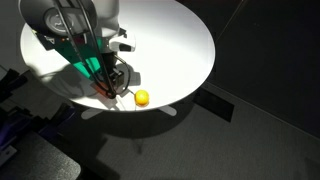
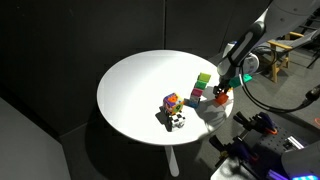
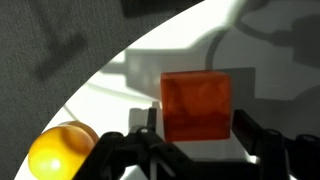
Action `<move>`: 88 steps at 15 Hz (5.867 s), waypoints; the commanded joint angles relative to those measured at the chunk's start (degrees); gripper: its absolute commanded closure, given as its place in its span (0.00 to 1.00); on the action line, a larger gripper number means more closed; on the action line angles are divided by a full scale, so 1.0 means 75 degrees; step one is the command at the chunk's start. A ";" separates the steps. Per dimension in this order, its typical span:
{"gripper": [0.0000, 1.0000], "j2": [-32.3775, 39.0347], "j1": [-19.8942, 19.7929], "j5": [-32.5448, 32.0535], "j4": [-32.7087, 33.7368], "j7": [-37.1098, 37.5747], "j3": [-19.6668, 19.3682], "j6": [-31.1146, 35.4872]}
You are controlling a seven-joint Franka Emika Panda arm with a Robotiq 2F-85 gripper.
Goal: Put the orange block on top of the yellow block
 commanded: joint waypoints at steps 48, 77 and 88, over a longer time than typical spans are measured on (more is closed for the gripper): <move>0.67 -0.6121 0.0645 -0.0723 -0.1054 0.0169 -0.0060 -0.4538; 0.67 -0.6043 0.0812 -0.0604 -0.0874 0.0287 0.0013 -0.4548; 0.67 -0.5805 0.1025 -0.0533 -0.0441 0.0426 0.0208 -0.4618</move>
